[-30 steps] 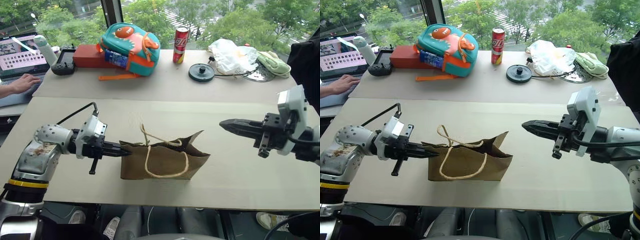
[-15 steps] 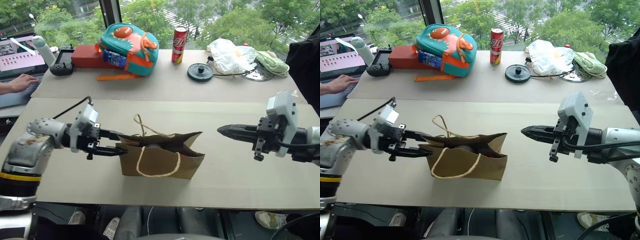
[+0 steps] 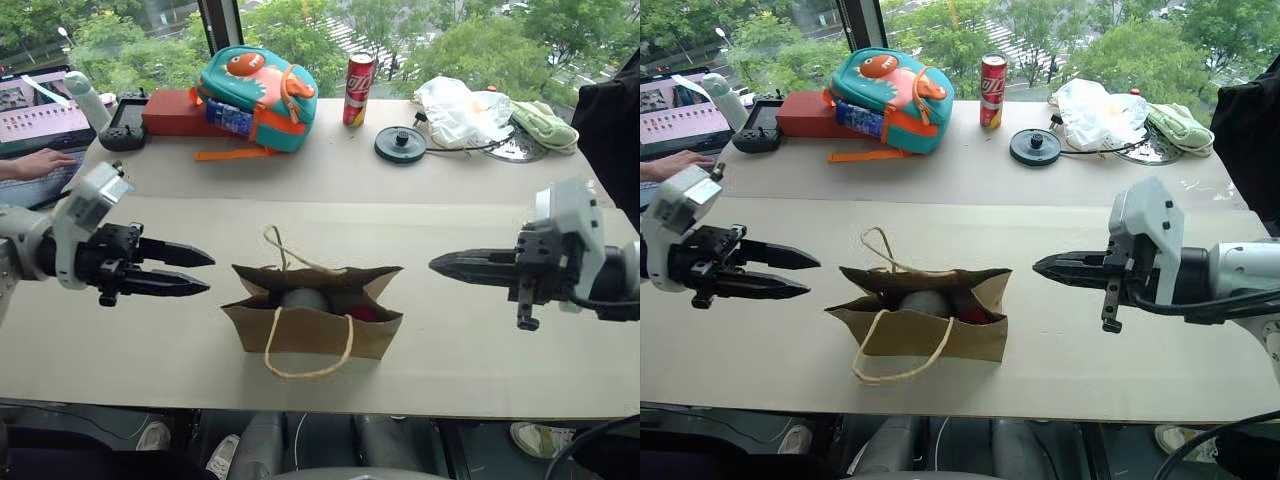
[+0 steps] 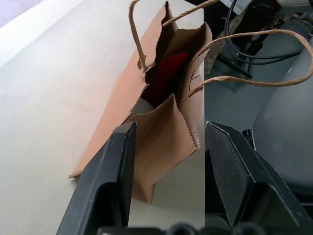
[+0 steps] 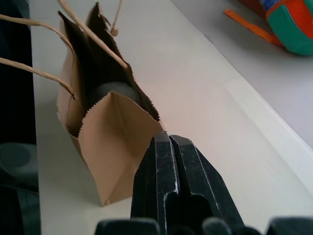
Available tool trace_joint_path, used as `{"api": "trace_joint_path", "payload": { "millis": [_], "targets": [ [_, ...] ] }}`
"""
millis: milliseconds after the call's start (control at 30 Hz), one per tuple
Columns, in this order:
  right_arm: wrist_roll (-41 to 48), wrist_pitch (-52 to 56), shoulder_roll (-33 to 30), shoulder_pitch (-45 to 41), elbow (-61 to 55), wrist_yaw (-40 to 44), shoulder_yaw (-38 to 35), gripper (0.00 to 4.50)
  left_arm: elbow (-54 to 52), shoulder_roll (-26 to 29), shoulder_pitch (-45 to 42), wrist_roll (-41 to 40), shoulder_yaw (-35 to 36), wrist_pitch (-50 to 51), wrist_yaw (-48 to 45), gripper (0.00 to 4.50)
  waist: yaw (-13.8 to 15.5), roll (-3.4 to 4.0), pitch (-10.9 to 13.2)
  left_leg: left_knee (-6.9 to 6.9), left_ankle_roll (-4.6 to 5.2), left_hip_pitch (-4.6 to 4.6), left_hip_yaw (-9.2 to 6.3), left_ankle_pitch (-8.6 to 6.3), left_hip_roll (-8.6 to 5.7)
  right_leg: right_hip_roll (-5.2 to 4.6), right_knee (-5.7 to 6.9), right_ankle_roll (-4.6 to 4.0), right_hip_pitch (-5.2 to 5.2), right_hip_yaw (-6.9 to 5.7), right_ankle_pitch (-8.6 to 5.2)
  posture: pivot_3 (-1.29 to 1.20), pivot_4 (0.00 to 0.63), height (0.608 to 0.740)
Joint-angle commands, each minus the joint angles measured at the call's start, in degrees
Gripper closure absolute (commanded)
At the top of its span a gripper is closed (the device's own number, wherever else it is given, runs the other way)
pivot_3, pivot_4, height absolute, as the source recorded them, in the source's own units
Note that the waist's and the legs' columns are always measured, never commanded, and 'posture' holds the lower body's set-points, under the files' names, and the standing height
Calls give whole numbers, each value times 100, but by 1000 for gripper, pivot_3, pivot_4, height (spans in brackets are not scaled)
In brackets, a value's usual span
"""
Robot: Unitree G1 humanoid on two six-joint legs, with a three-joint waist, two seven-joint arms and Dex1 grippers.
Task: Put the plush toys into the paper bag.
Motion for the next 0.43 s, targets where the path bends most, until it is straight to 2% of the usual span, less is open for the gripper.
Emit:
{"api": "trace_joint_path", "payload": {
  "millis": [33, 433],
  "targets": [
    [228, -4, -121, -126, -132, -16, -163, 4500, -17, 136, -210, -135, 264, 39, 44, 2087, 5, 0, 0, 0, 0, 1, 0, 0, 0, 0, 0, 0, 1, 0, 0, 0, 150, 739],
    [330, -75, -123, -260, 3, -43, 7, 4500, -94, -92, -315, -267, 307, 140, 318, 2087, 9, -1, 0, 1, 0, 1, 2, 0, -1, 0, 2, -1, 1, 1, -1, 0, 150, 739]
  ]
}}
